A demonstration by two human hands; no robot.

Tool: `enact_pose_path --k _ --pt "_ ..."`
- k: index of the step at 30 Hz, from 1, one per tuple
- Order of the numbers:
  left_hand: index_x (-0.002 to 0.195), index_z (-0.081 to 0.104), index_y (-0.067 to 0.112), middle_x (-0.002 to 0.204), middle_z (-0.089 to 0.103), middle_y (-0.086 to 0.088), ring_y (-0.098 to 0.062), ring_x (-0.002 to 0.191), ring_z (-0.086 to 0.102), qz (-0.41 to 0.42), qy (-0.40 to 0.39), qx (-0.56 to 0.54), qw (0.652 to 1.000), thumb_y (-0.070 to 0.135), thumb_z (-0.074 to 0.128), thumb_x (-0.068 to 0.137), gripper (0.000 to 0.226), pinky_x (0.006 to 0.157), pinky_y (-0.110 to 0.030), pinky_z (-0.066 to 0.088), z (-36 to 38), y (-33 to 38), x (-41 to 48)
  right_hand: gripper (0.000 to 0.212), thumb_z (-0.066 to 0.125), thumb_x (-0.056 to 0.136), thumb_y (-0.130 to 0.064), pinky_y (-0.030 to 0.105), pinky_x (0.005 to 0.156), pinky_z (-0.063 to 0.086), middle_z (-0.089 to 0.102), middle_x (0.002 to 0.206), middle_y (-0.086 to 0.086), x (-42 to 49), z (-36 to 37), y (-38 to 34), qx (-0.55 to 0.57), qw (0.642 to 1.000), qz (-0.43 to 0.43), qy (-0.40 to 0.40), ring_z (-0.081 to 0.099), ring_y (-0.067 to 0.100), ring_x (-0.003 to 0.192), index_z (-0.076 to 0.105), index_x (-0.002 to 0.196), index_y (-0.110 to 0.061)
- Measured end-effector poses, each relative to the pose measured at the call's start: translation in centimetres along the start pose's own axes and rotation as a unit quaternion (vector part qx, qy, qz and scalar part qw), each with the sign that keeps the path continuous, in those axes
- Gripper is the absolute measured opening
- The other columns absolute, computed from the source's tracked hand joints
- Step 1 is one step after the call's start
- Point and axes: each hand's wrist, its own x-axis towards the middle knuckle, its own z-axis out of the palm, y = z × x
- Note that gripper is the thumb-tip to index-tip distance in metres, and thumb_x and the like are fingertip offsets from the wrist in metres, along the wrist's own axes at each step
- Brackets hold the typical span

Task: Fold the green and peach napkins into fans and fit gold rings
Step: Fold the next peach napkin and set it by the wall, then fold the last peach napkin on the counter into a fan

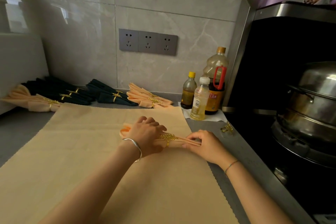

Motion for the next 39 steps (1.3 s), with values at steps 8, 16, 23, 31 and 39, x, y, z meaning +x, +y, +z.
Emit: enact_pose_path --k 8,16,23,31,39 --pt "0.139 0.037 0.037 0.138 0.047 0.011 -0.013 0.125 0.041 -0.028 -0.010 -0.023 0.999 0.060 0.060 0.081 0.067 0.108 -0.030 0.027 -1.8 -5.2 -2.4 0.066 0.072 0.076 -0.046 0.019 0.096 0.040 0.050 0.129 -0.021 0.4 2.1 -3.1 0.020 0.998 -0.038 -0.045 0.047 -0.001 0.117 0.042 0.134 -0.042" --pt "0.149 0.021 0.035 0.156 0.023 0.007 -0.016 0.143 0.021 -0.166 -0.050 -0.199 0.964 0.059 0.025 0.093 0.061 0.117 -0.037 0.018 1.0 -12.7 -5.7 0.046 0.071 0.081 -0.029 0.024 0.095 0.046 0.059 0.118 -0.014 2.5 3.9 -5.3 0.021 0.999 -0.049 -0.008 0.056 0.006 0.109 0.056 0.124 -0.027" --pt "0.150 0.002 0.038 0.159 -0.003 0.011 -0.015 0.147 -0.002 -0.198 -0.163 -0.134 0.957 0.060 0.020 0.096 0.062 0.117 -0.039 -0.002 6.3 -17.3 -8.2 0.044 0.072 0.081 -0.031 0.018 0.089 0.041 0.058 0.118 -0.013 8.9 4.8 -9.0 0.093 0.993 -0.070 -0.004 0.053 0.005 0.109 0.058 0.122 -0.025" --pt "0.149 0.000 0.042 0.158 -0.004 0.014 -0.012 0.146 -0.005 -0.195 -0.127 -0.140 0.962 0.086 -0.014 0.048 0.112 0.117 -0.038 -0.003 7.0 -17.2 -8.2 0.041 0.074 0.080 -0.023 0.025 0.087 0.045 0.060 0.109 -0.001 20.8 10.4 -15.7 0.166 0.983 -0.063 0.047 0.056 0.013 0.101 0.058 0.116 -0.011" --pt "0.149 -0.003 0.043 0.157 -0.009 0.017 -0.010 0.145 -0.011 -0.188 -0.111 -0.141 0.966 0.086 -0.009 0.065 0.095 0.118 -0.037 -0.008 7.8 -17.3 -8.1 0.037 0.071 0.081 -0.023 0.023 0.088 0.040 0.058 0.116 0.006 28.0 17.2 -15.9 0.103 0.992 -0.043 0.065 0.056 0.020 0.106 0.063 0.115 -0.009"
